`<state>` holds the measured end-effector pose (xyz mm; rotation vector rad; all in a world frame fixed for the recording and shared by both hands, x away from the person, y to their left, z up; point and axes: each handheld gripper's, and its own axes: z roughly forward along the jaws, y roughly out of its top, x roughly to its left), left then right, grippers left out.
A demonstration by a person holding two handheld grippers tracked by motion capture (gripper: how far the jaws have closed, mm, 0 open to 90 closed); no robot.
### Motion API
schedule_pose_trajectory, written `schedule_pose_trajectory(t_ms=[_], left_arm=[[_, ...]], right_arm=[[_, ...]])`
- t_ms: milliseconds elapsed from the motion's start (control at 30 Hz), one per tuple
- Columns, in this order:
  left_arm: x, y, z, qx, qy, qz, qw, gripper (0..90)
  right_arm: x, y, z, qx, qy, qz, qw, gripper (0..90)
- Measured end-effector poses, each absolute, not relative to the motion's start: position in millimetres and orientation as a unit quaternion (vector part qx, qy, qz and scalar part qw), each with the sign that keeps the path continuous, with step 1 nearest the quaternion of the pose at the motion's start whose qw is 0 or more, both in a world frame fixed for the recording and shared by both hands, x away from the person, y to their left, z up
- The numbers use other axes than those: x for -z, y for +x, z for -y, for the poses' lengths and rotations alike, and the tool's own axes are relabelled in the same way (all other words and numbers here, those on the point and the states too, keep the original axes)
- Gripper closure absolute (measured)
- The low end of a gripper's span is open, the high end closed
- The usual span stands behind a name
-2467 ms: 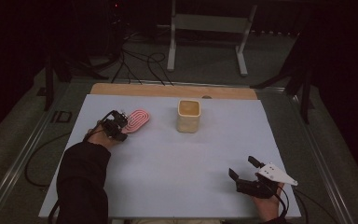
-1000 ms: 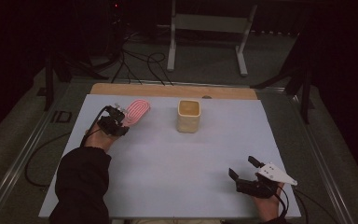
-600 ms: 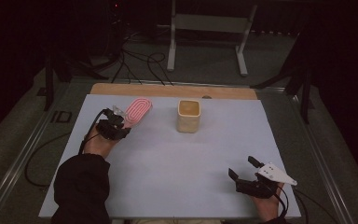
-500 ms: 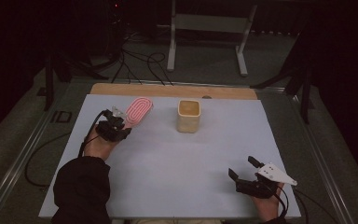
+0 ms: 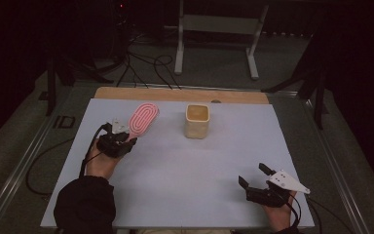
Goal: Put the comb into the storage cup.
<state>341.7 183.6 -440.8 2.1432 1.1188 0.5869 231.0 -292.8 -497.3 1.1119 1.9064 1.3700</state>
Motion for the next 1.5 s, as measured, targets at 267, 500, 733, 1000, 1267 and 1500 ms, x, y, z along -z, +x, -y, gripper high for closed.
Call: schedule_pose_trajectory(t_ms=[267,500,733,1000,1267,1500], left_arm=[[447.8,320.9,-181.4,-0.232,0.803,-0.427,0.345,69.9],[450.4,311.1,-182.2,-0.234,0.796,-0.428,0.359,69.9],[450.8,302.7,-183.0,-0.237,0.790,-0.427,0.371,69.9],[445.1,296.7,-178.9,-0.247,0.789,-0.418,0.376,69.9],[437.7,291.2,-174.7,-0.256,0.787,-0.405,0.389,69.9],[435.7,287.9,-172.1,-0.259,0.785,-0.400,0.396,69.9]], right_arm=[[497.7,231.4,292.0,-0.508,0.410,-0.708,0.268,8.2],[497.7,231.4,292.4,-0.507,0.411,-0.708,0.268,8.2],[497.8,231.6,292.3,-0.507,0.410,-0.709,0.269,8.2],[497.6,231.6,292.3,-0.507,0.410,-0.709,0.269,8.2],[497.0,231.5,292.4,-0.508,0.408,-0.709,0.270,8.2],[496.5,231.4,291.8,-0.510,0.407,-0.709,0.269,8.2]])
